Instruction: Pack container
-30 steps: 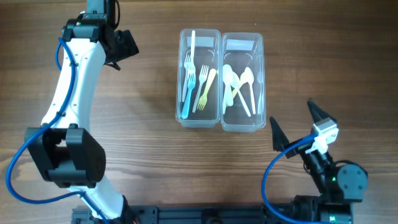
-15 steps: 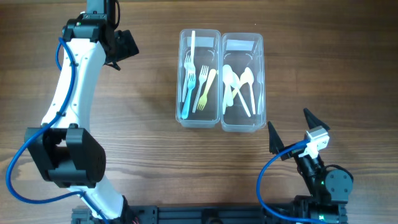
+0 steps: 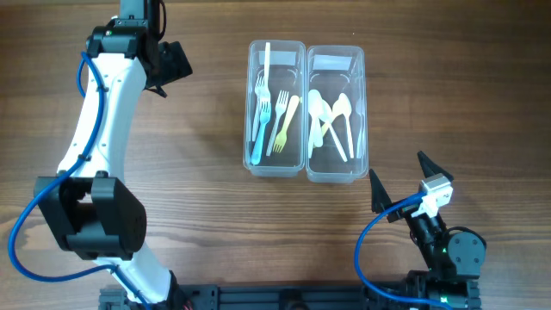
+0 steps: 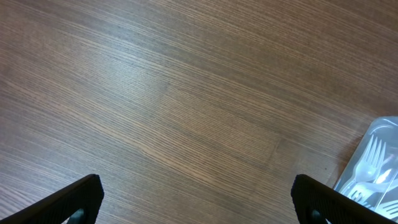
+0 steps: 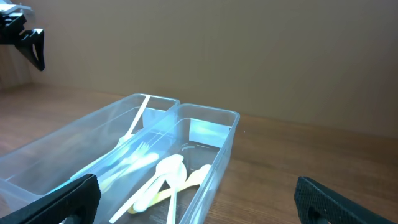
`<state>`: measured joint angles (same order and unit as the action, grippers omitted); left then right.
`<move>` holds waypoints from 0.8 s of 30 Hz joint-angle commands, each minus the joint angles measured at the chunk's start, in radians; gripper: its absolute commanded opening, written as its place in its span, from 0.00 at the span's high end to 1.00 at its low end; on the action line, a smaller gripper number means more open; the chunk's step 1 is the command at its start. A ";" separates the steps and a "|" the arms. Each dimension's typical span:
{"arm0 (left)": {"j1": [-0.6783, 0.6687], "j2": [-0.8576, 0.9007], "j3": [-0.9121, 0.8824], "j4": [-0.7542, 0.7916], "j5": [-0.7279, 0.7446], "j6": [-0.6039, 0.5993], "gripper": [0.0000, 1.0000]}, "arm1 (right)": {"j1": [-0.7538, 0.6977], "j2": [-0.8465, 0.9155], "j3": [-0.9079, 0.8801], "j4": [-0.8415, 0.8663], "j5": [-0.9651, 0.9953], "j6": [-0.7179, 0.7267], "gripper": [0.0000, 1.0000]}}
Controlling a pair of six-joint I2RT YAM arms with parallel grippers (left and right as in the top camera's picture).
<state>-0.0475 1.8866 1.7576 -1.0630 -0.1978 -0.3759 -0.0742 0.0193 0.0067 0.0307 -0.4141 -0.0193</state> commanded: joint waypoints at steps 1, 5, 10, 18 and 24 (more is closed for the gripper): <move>-0.001 -0.016 -0.003 0.000 -0.009 -0.003 0.00 | 0.005 -0.002 -0.002 0.002 0.015 0.020 0.00; -0.001 -0.016 -0.003 0.000 -0.009 -0.002 0.00 | 0.005 -0.002 -0.002 0.002 0.014 0.020 0.00; -0.043 -0.063 -0.004 -0.002 -0.047 0.016 0.00 | 0.005 -0.002 -0.002 0.002 0.014 0.019 0.00; -0.117 -0.427 -0.096 0.042 -0.249 0.050 0.00 | 0.005 -0.002 -0.002 0.002 0.015 0.019 0.00; -0.039 -0.851 -0.445 0.250 -0.197 0.050 0.00 | 0.005 -0.002 -0.002 0.002 0.014 0.020 0.00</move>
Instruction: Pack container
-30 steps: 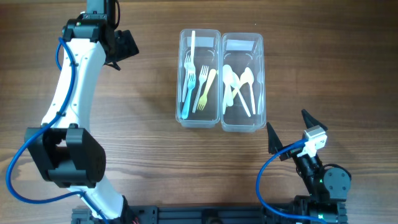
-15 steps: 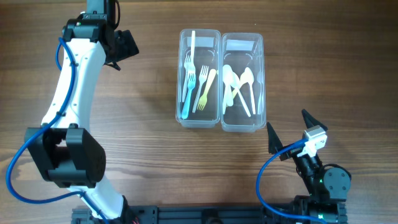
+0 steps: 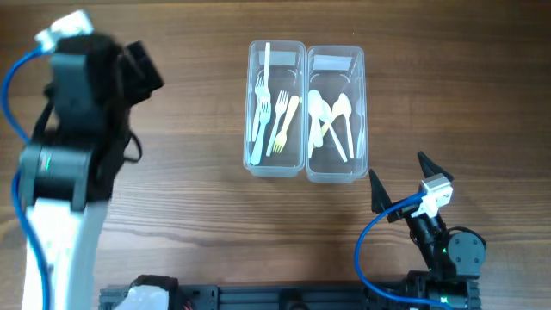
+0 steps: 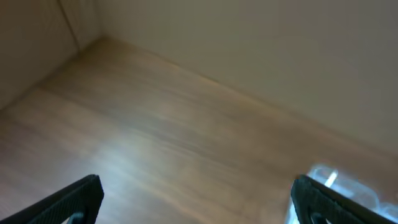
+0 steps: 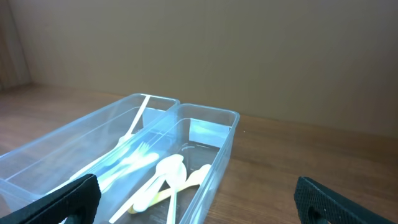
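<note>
Two clear plastic containers stand side by side at the table's middle back. The left container [image 3: 275, 108] holds several forks, white, blue and yellow. The right container [image 3: 336, 112] [image 5: 205, 155] holds several spoons [image 5: 171, 174]. My left gripper [image 3: 142, 67] [image 4: 196, 190] is raised high over the table's left side, open and empty. Its blurred view looks across the wood toward the wall, with a container corner [image 4: 329, 180] at lower right. My right gripper [image 3: 401, 178] [image 5: 196, 186] sits low at the front right, open and empty, facing the containers.
A wooden table [image 3: 198, 198] carries everything. A plain beige wall [image 5: 249, 50] stands behind it. The left arm's white links and blue cable [image 3: 52, 172] fill the left edge of the overhead view. A blue cable [image 3: 370, 250] loops by the right arm's base.
My left arm has risen toward the overhead camera and moved left. Its wrist view now looks across the table to the wall, not down at the wood. The right arm and containers are unchanged.
</note>
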`<state>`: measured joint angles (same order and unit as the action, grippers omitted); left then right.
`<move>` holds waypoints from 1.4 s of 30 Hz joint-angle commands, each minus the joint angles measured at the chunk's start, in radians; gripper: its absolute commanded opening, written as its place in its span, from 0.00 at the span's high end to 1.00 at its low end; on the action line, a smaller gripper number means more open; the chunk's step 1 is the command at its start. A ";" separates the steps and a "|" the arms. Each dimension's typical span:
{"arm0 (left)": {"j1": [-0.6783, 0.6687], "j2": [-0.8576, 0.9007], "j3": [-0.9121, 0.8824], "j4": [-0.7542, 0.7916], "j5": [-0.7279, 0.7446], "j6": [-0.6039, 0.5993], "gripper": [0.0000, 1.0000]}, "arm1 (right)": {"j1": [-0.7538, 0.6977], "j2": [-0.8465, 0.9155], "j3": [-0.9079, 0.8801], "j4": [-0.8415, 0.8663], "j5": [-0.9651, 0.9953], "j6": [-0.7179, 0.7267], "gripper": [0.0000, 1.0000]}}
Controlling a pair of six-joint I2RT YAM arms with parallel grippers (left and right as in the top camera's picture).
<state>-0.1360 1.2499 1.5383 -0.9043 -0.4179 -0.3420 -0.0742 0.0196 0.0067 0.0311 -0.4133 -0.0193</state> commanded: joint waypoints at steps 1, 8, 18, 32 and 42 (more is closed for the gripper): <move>0.063 -0.297 -0.307 0.129 0.042 0.016 0.00 | 0.005 -0.003 -0.002 0.002 0.014 0.020 0.00; 0.073 -0.813 -0.904 0.367 0.063 -0.180 0.00 | 0.005 -0.003 -0.002 0.002 0.014 0.019 0.00; 0.073 -1.115 -1.300 0.557 0.062 -0.198 0.00 | 0.005 -0.003 -0.002 0.002 0.014 0.020 0.00; 0.073 -1.247 -1.409 0.572 0.062 -0.198 0.00 | 0.005 -0.003 -0.002 0.002 0.014 0.020 0.00; 0.073 -1.247 -1.437 0.587 0.077 -0.187 0.00 | 0.005 -0.003 -0.002 0.002 0.014 0.020 0.00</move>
